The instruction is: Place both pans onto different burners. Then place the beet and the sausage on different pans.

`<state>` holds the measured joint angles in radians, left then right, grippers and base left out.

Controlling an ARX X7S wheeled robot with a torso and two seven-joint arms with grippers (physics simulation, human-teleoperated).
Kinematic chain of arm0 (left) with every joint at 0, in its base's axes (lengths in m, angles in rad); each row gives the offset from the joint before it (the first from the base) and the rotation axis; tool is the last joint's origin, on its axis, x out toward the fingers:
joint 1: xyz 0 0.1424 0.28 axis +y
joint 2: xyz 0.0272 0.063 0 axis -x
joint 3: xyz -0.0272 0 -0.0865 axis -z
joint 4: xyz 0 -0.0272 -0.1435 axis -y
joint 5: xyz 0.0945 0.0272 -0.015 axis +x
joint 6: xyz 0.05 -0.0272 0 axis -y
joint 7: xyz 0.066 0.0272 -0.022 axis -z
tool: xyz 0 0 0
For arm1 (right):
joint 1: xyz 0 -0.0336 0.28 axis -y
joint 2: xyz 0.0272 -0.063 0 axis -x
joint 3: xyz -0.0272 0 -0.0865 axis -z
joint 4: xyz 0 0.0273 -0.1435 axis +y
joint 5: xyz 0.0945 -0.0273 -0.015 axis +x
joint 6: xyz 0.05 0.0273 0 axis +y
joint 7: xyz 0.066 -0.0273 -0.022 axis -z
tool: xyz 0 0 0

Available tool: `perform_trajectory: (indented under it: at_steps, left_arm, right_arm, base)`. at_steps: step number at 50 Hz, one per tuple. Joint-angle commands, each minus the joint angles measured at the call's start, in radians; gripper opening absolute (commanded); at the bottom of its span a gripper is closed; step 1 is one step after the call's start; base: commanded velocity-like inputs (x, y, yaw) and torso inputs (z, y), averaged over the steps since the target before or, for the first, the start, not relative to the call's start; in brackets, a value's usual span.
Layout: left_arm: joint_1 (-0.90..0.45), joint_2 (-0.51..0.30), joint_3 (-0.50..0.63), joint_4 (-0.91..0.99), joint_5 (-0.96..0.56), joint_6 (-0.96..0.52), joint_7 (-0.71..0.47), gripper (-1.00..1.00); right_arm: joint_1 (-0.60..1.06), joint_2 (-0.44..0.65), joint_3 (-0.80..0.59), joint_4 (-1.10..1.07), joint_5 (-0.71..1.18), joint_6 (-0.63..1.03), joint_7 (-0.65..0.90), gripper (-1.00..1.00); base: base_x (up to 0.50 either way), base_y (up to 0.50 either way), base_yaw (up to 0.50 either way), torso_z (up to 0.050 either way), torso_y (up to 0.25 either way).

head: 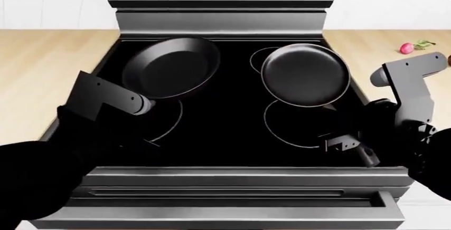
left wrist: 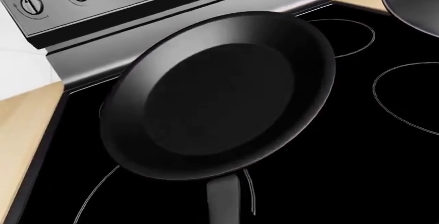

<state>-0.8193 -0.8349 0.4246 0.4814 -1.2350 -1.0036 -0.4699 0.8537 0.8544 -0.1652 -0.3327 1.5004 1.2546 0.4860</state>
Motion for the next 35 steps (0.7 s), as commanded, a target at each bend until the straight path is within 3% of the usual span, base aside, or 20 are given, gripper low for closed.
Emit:
perform_trajectory:
  at_steps: [1, 12, 35]
  left_arm:
    - [-0.045, -0.008, -0.025, 0.012, 0.058, -0.011, -0.025, -1.00]
    - [-0.073, -0.035, 0.002, 0.017, 0.095, -0.036, -0.013, -1.00]
    - [0.012, -0.123, -0.017, 0.026, 0.118, 0.001, -0.014, -1.00]
  right_arm:
    - [0.024, 0.002, 0.031, -0.009, -0.033, -0.022, 0.004, -1.00]
    - [0.029, -0.003, 0.022, -0.001, -0.043, -0.031, -0.005, -1.00]
    - [0.026, -0.011, 0.004, 0.001, -0.058, -0.049, -0.017, -1.00]
  base:
    - [0.00, 0.00, 0.00, 0.000, 0.000]
    - [0.00, 0.00, 0.00, 0.002, 0.004]
    - [0.00, 0.00, 0.00, 0.001, 0.004]
